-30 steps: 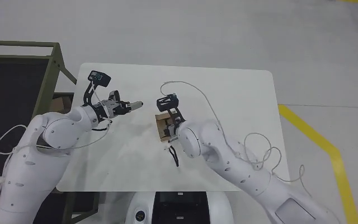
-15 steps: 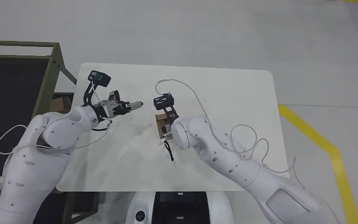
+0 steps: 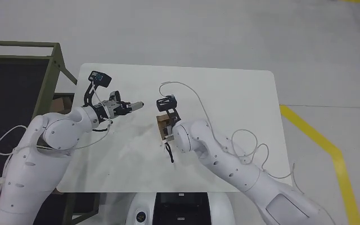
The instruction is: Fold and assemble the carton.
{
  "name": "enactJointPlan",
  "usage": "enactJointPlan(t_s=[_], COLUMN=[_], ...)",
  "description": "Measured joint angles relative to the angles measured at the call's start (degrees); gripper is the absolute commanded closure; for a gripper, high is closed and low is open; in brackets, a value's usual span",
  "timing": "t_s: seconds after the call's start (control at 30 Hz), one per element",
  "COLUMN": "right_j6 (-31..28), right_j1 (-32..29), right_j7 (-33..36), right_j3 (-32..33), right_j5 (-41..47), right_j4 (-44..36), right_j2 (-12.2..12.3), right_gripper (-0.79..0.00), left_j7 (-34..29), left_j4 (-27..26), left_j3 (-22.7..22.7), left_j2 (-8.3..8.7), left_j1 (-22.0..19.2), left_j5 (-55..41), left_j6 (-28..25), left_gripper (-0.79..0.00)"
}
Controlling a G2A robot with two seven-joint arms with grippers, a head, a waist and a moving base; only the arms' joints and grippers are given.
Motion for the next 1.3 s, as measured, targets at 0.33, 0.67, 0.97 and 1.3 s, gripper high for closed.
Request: enactJointPlan(t_s=[0.33,0.67,0.97,1.3], right_j6=[5.69,8.87,10.36,5.51], right_j1=[-1.73,-3.63,-5.83,-10.79], right_j7=[0.36,-2.08,-3.56,-4.82], right_j3=[0.39,2.81,5.18,8.38], right_j5=[-4.54,-4.50,-5.66,-7.59], right_j4=[-1.19,-0.50,-1.10,-9.82], right_j2=[-0.63,-1.66,-2.18,-1.27], right_gripper=[-0.151,-0.135,-0.145,-0.271], left_j7=[0.00,0.00,0.00,1.04], left_j4=[0.00,0.00,0.00,0.09], left_j3=[0.00,0.00,0.00,0.23], left_j2=[0.00,0.00,0.00,-0.10], left_j1=[0.00,0.00,0.00,0.34], left_j5=[0.00,0.00,0.00,0.08], left_j6=[0.00,0.00,0.00,-0.50], left_gripper=[-0.785,-0.785,-0.785,-0.785])
